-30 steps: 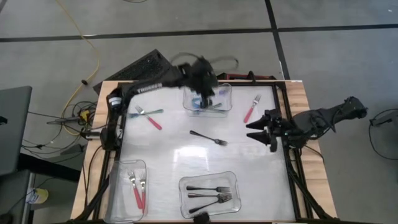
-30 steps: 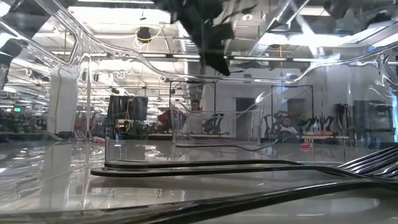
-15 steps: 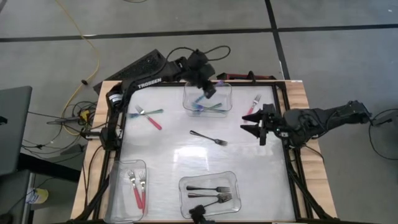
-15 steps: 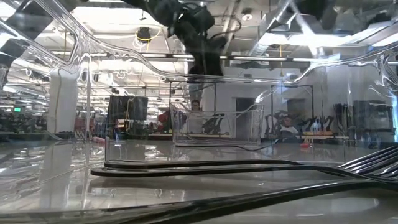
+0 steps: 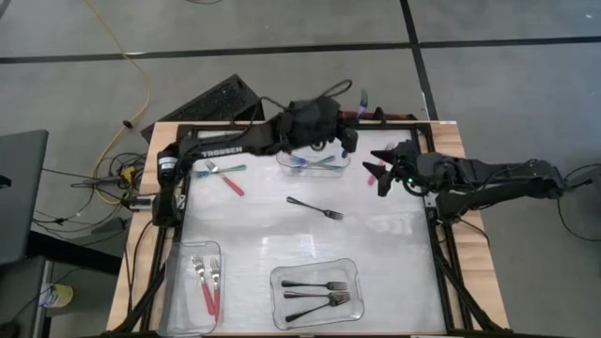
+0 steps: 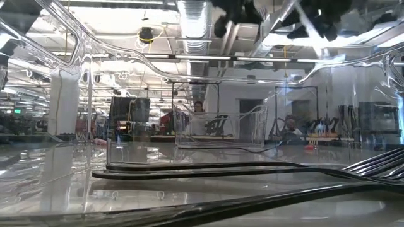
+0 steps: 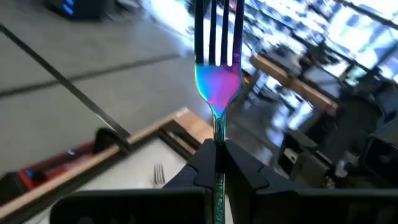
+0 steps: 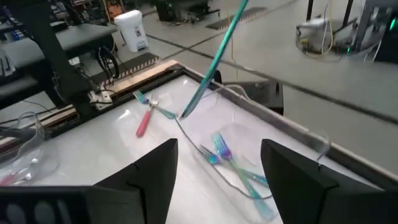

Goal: Sort silverware by color (type)
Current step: Put the blue fork into the top transparent bin

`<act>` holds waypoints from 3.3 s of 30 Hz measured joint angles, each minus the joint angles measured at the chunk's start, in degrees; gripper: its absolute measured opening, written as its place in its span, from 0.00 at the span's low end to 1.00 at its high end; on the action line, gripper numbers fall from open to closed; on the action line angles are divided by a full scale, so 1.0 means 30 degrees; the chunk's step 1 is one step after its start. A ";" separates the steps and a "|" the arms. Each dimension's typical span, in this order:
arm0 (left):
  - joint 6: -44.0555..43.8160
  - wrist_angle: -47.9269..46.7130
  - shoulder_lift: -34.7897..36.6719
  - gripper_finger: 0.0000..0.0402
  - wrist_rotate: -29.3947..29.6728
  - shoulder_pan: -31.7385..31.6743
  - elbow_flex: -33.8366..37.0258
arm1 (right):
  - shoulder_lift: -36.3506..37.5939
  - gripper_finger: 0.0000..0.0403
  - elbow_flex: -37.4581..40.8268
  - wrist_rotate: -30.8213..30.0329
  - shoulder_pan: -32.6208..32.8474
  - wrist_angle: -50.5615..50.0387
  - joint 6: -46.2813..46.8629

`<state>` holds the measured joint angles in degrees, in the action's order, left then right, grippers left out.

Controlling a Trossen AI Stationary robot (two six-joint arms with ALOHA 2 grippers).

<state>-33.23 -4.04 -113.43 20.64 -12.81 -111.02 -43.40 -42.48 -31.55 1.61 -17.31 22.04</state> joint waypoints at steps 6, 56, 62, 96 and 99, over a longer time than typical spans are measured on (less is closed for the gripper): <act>0.0899 0.0283 -0.0047 0.00 0.1724 0.1443 0.0022 | -0.1201 0.60 -0.0007 0.0893 -0.0482 0.2717 -0.1916; 0.3330 0.6197 0.5538 0.00 0.5427 0.2881 0.8604 | -0.5479 0.53 -0.0007 0.4058 -0.1190 1.0125 -0.0779; 0.2840 0.6249 0.5334 0.00 0.4963 0.2881 0.8593 | -0.6500 0.71 -0.0015 0.4051 -0.1480 1.0816 -0.0330; 0.2920 0.5663 0.5342 0.14 0.2640 0.2746 0.8582 | -0.9177 0.04 -0.1355 0.3135 -0.1116 1.2283 -0.2202; 0.3193 0.4267 0.5454 0.26 0.1262 0.2427 0.8582 | -0.8484 0.04 -0.1348 0.4956 -0.1528 1.0884 -0.1826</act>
<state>-23.65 8.76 -97.07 24.42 -5.53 -85.27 -68.85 -46.52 -16.68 -2.97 15.34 16.56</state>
